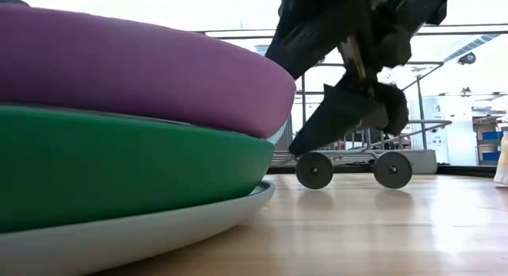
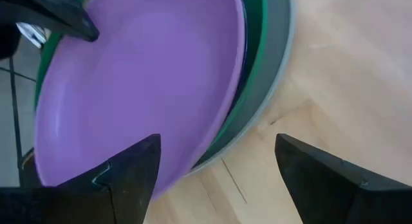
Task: Sort dishes
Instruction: Put the purple plate into the dish rack
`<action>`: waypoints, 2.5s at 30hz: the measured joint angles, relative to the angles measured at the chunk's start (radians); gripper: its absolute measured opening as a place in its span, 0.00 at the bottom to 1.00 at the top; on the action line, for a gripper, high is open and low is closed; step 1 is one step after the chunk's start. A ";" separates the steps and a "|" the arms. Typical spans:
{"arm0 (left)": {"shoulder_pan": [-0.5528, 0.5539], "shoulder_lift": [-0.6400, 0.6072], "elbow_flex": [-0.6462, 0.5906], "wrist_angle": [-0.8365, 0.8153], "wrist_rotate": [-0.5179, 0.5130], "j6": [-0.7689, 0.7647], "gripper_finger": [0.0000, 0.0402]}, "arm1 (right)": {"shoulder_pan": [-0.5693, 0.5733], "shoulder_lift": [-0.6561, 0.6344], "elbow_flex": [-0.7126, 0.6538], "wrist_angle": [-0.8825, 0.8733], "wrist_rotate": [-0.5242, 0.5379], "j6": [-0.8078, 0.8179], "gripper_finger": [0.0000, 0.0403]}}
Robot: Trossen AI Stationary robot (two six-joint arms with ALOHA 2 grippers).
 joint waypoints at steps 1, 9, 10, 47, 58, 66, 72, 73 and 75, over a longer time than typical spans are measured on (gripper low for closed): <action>0.000 0.004 0.001 0.008 -0.003 -0.002 0.00 | -0.003 0.009 0.008 0.001 -0.006 0.000 0.74; 0.003 0.028 0.001 0.036 -0.016 -0.002 0.00 | -0.012 0.023 0.037 0.018 -0.011 -0.043 0.70; 0.004 0.028 0.001 0.035 -0.016 -0.002 0.00 | -0.012 0.022 0.037 0.019 -0.007 -0.051 0.68; 0.003 0.030 0.259 -0.370 -0.113 0.056 0.00 | -0.021 -0.012 0.054 -0.001 0.073 -0.238 0.02; -0.016 0.030 0.415 -0.606 -0.234 0.059 0.00 | -0.015 -0.105 0.052 -0.026 0.173 -0.353 0.02; -0.046 0.030 0.530 -0.797 -0.314 0.059 0.00 | -0.008 -0.168 0.052 -0.152 0.293 -0.414 0.02; -0.059 0.028 0.615 -0.929 -0.392 0.056 0.00 | 0.002 -0.227 0.052 -0.184 0.352 -0.473 0.02; -0.059 0.028 0.624 -0.948 -0.407 0.056 0.00 | 0.009 -0.245 0.052 -0.185 0.377 -0.498 0.02; -0.059 0.028 0.633 -0.987 -0.422 0.054 0.00 | 0.020 -0.283 0.052 -0.190 0.448 -0.547 0.02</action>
